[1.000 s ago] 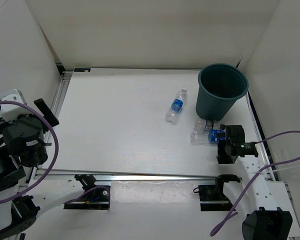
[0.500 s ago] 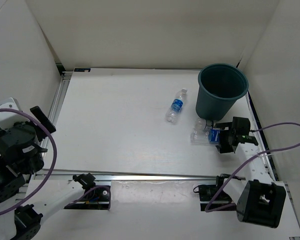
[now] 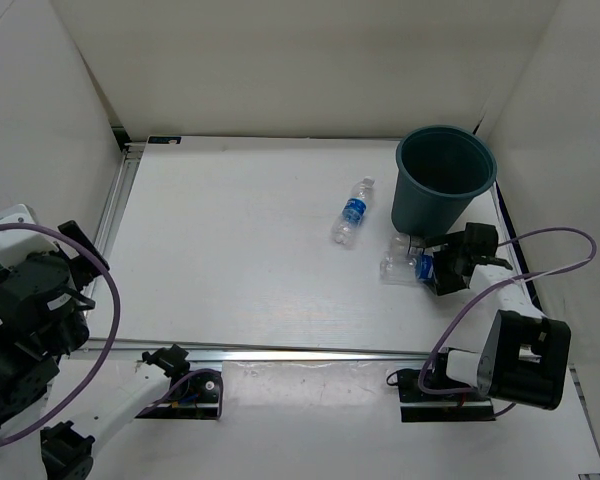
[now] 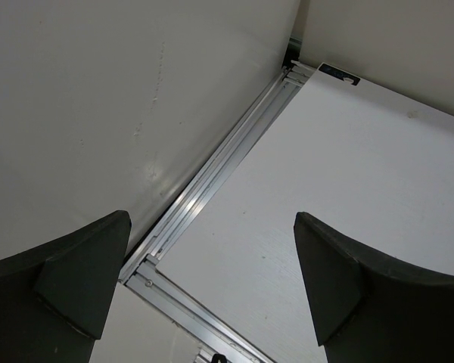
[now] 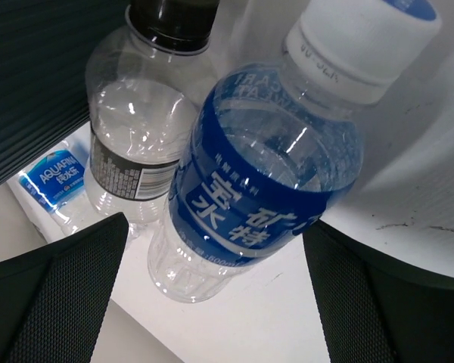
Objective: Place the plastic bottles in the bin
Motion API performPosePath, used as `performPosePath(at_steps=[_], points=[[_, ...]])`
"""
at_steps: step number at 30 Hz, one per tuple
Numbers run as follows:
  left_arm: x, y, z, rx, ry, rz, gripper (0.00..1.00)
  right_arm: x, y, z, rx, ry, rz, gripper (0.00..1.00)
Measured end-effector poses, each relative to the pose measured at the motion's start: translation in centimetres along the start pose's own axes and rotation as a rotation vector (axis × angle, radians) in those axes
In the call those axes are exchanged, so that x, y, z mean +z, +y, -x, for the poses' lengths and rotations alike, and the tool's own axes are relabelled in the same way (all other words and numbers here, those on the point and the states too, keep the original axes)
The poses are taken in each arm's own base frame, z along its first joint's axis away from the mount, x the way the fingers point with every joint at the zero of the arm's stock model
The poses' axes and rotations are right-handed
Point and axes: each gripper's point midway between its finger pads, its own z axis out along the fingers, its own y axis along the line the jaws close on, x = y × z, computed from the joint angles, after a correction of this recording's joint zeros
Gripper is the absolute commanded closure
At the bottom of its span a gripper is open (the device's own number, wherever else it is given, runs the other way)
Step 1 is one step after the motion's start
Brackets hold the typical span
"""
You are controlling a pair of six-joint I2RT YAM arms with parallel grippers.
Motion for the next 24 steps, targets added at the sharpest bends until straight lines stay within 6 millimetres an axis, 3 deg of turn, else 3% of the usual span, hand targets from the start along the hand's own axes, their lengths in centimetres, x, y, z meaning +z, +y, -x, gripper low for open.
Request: performPosePath(at_steps=[10,14,20,24], points=[[0.1,-0.2,-0.6,0.018,0.016,0.001,0.00,0.9,-1.1,0.3,0.046,0.032,-0.032,0.01],[0.3,-0.5,-1.2,0.035,0.028,-0.004,0.00,1.6,-2.3,-0.1,0.081,0.096,-0.062,0.06],[0.5,-1.1,-2.3,0.061,0.051,-0.021,0.00,1.5,-2.5,-0.2,0.097,0.148,-0.048,0.16],[0.6,-1.4,-2.7,0.070,0.061,-0.032,0.00,1.4,-3.3,-0.5,0.099,0.177,-0.043,0.30]])
